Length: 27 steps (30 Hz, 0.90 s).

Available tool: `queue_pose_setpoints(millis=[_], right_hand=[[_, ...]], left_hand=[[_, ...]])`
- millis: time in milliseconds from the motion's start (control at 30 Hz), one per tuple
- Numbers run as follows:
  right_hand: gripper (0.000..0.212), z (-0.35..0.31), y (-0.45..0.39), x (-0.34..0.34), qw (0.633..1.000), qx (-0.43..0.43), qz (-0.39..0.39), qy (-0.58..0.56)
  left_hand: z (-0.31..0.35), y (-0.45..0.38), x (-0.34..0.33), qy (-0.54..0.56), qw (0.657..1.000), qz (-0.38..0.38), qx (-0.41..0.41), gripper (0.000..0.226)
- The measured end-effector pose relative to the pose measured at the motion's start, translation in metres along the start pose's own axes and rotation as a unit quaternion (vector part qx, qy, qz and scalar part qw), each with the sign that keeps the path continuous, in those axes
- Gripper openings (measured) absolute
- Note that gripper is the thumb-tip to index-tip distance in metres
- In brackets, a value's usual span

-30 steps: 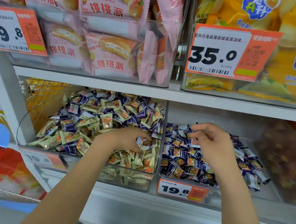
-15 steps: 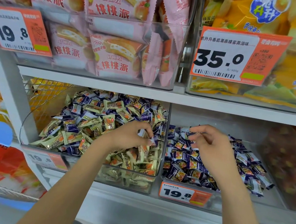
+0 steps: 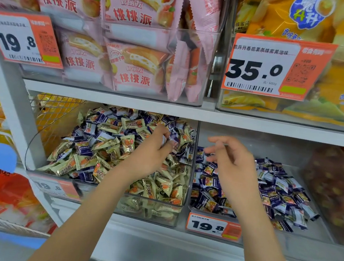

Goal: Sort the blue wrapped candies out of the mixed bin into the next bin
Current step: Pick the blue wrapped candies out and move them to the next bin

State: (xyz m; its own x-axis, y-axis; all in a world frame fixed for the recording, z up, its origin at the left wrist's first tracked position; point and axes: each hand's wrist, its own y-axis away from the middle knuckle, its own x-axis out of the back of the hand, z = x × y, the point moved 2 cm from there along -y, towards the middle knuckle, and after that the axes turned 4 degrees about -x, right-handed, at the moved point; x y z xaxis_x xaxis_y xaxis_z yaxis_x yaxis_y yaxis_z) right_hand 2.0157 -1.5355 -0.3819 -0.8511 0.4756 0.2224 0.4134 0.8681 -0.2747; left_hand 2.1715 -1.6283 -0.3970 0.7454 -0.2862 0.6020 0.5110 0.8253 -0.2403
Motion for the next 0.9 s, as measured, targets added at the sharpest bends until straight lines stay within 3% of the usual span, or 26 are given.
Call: queue_pose_setpoints(millis=[100,200,300,400,567,667,767,833,900], right_hand=[[0.017,-0.009,0.005,-0.012,1.000,0.020,-0.020,-0.002],[0.030,-0.010,0.009,-0.025,0.996,0.036,-0.073,0.037],[0.035,-0.007,0.008,-0.026,0.995,0.046,-0.085,0.040],[0.033,-0.004,0.005,-0.021,0.995,0.044,-0.090,-0.003],[0.022,-0.001,0.004,-0.020,0.996,0.047,-0.075,-0.020],[0.012,0.002,0.000,-0.015,0.999,0.032,-0.022,-0.019],[0.010,0.012,-0.008,0.004,0.998,-0.038,0.039,0.010],[0.016,0.023,-0.010,0.016,0.986,-0.099,-0.022,0.136],[0.030,0.034,-0.009,0.021,0.958,-0.161,-0.093,0.220]], left_hand=[[0.018,0.004,-0.004,-0.021,0.994,0.050,-0.092,0.020],[0.035,0.010,-0.014,0.016,0.987,0.039,-0.158,0.045],[0.040,0.013,-0.022,0.022,0.986,0.020,-0.162,0.056],[0.040,0.013,-0.023,0.021,0.985,0.006,-0.171,0.051],[0.042,0.014,-0.025,0.049,0.989,-0.017,-0.136,0.043],[0.040,0.012,-0.022,0.074,0.992,-0.028,-0.099,0.046],[0.024,0.005,0.001,0.072,0.996,0.029,-0.047,0.044],[0.002,0.000,0.020,0.035,0.994,0.104,-0.022,0.036],[-0.021,-0.004,0.028,-0.052,0.991,0.120,-0.010,0.030]])
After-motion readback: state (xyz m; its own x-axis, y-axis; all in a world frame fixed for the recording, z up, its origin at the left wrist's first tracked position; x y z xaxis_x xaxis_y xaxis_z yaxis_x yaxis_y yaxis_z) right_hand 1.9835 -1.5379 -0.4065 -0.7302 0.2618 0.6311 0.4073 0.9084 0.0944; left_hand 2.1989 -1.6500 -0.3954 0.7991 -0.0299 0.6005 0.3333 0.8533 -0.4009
